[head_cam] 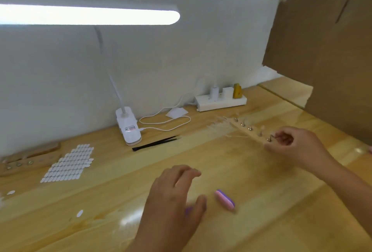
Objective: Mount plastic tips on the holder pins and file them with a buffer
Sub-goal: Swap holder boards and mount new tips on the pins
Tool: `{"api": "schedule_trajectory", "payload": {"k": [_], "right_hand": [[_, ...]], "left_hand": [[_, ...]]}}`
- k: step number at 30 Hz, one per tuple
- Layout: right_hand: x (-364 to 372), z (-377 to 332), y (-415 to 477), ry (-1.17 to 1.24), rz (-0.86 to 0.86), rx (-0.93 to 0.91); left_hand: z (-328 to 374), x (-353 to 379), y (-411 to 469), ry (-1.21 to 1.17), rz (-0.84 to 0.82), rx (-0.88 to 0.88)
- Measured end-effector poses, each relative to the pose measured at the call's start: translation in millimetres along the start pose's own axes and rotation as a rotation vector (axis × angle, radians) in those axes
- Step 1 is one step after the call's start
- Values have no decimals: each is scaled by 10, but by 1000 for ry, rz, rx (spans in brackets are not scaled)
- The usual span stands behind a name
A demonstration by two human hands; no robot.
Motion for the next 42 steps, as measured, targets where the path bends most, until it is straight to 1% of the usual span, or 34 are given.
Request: {"api": "schedule_trajectory", "payload": {"k": [3,6,10,12,15,18,22,24,26,27,30,32,34,36,37,39,41,42], "right_hand": [[-17,357,593,23,147,169],[3,565,1032,-32,304,297],[123,751,1319,-124,430,350],[179,856,1423,-179,430,380],[196,995,1569,-218,461,455],[174,1093,1729,-276,479,503],[150,1124,1922,-368,448,527],[157,1123,1956,-376,467,497],[178,1132,1975,-353,504,413],[199,1143,1992,-352,497,371],[253,1151,2029,-426,414,335],[273,1133,2043,-421,373,341],[272,1123,2005,-391,337,354],[250,1086,1932,-344,291,350],[231,1015,1885,-321,276,321],[215,745,1722,-286,245,189],[242,331,1421,-221,221,-56],[285,94,1197,-145,165,-169]], "left_hand": [[313,648,445,14,-203,97],[635,1311,810,82,-343,200],[898,2044,1025,69,-476,283],[916,2254,1098,48,-459,322],[804,2408,1189,-66,-429,307],[701,2441,1221,-177,-420,285],[691,2436,1215,-230,-398,283],[693,2423,1219,-241,-397,278],[682,2414,1219,-258,-410,264],[678,2413,1228,-261,-417,259],[669,2430,1243,-266,-451,237],[672,2440,1255,-262,-502,215],[670,2394,1265,-292,-607,152],[644,2199,1293,-444,-678,17],[589,2030,1311,-523,-666,-64],[375,1564,1328,-582,-522,-177],[77,998,1240,-562,-320,-235],[-86,706,1142,-527,-224,-255]]}}
Point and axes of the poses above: each hand's wrist, its own y-axis towards the middle knuckle, its own x-axis out of the palm, z = x × y, the point moved 6 cm from there along y, towards the middle knuckle, and after that the axes turned 10 degrees about z, right-handed, at the moved point
